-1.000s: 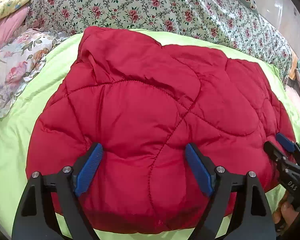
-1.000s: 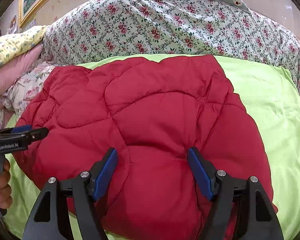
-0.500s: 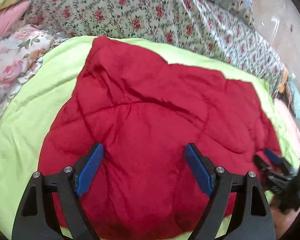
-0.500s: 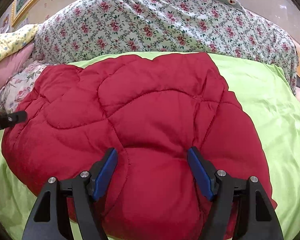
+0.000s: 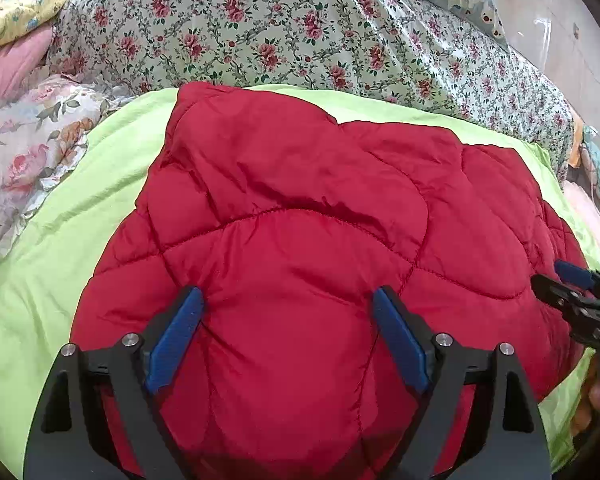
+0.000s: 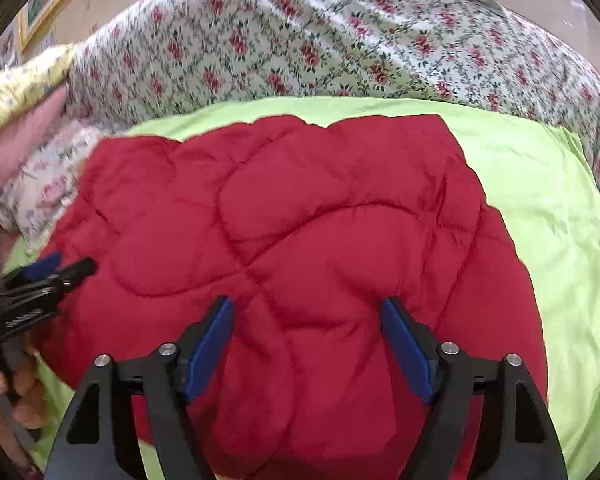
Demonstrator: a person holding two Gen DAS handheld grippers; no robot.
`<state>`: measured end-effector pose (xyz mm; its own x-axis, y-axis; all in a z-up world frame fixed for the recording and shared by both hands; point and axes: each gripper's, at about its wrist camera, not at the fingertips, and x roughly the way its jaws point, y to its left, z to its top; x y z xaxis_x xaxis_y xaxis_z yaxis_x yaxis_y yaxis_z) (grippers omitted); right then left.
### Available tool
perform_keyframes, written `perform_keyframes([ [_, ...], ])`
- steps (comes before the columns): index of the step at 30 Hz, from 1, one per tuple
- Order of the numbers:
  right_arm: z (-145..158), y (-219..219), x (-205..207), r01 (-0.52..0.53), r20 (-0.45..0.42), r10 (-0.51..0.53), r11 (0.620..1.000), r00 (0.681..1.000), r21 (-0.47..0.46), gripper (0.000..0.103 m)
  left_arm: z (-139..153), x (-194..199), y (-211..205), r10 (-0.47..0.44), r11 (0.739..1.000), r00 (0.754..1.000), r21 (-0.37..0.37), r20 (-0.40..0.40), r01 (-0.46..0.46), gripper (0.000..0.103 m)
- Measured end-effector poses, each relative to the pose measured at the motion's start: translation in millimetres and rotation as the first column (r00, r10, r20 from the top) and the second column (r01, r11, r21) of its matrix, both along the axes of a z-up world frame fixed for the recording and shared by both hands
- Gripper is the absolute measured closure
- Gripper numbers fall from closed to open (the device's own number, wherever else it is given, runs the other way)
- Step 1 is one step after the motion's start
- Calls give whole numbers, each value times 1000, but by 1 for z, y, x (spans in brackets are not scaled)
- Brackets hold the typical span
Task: Fold large clothes
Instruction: 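Press and smooth the folded coat bundle with both open grippers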
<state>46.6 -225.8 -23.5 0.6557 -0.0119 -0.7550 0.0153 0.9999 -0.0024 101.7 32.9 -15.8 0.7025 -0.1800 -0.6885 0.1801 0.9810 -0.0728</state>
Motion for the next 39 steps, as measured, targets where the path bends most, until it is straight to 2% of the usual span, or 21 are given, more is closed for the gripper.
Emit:
perform_keyframes([
  [5, -8, -24, 24, 3, -18, -3, 1000, 1000, -4, 19, 15, -1, 1, 14, 997, 1000, -74, -3, -14, 16],
  [8, -7, -29, 32, -8, -25, 8, 1000, 1000, -6, 19, 20, 12, -11, 19, 999, 999, -29, -29, -20, 16],
  [12, -7, -35, 32, -18, -3, 18, 999, 1000, 33, 19, 3, 31, -20, 44, 999, 996, 17, -77, -42, 16],
  [16, -9, -37, 26, -16, 22, 15, 999, 1000, 50, 19, -3, 24, -18, 40, 999, 998, 21, -45, -39, 15],
  [25, -10, -32, 25, -11, 37, 11, 1000, 999, 5, 19, -7, 28, -18, 5, 1000, 1000, 25, -9, -4, 13],
  [31, 7, -24, 10, -4, 98, 4, 1000, 995, 0, 17, -10, 33, -16, -2, 1000, 1000, 13, -18, 2, 13],
  [34, -6, -17, 19, -11, 56, 14, 999, 998, -52, 17, -9, 32, -16, -2, 1000, 1000, 14, -17, 2, 13],
  [39, -12, -18, 25, -2, 55, 5, 998, 998, -70, 17, -8, 30, -16, -1, 1000, 1000, 19, -22, 2, 13],
])
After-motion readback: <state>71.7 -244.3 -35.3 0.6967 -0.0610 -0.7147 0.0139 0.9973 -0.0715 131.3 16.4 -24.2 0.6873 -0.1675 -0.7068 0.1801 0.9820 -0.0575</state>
